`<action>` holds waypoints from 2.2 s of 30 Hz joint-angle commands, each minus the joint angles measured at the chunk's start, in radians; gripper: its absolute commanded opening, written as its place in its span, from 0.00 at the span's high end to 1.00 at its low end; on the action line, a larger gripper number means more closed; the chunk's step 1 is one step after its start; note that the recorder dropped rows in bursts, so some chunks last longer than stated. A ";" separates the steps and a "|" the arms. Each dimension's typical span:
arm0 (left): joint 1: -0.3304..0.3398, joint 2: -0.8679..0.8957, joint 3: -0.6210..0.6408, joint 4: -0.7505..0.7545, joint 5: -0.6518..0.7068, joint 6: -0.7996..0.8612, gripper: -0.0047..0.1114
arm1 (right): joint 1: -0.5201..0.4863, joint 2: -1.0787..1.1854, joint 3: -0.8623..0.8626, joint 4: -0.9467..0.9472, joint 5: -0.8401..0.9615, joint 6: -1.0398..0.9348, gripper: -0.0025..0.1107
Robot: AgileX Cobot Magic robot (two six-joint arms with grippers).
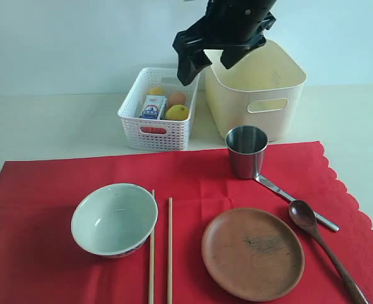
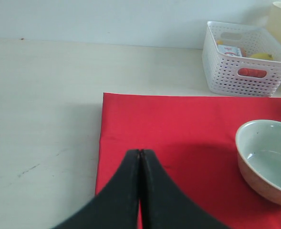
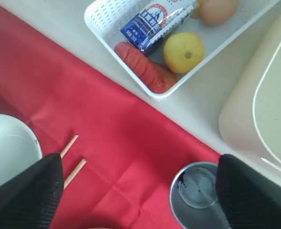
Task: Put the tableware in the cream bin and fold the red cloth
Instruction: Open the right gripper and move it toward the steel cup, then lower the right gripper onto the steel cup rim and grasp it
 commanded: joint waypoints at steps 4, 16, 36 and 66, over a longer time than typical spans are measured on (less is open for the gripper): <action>0.001 -0.005 -0.004 -0.007 -0.011 -0.004 0.96 | -0.007 -0.137 0.210 -0.059 -0.112 0.006 0.28; 0.001 -0.005 -0.004 -0.007 -0.011 -0.004 0.96 | -0.007 -0.347 0.517 -0.105 -0.171 0.091 0.31; 0.001 -0.005 -0.004 -0.007 -0.011 -0.004 0.96 | -0.007 -0.765 1.009 -0.115 -0.426 0.120 0.36; 0.001 -0.005 -0.004 -0.007 -0.011 -0.004 0.96 | -0.007 -0.581 1.031 -0.115 -0.502 0.166 0.36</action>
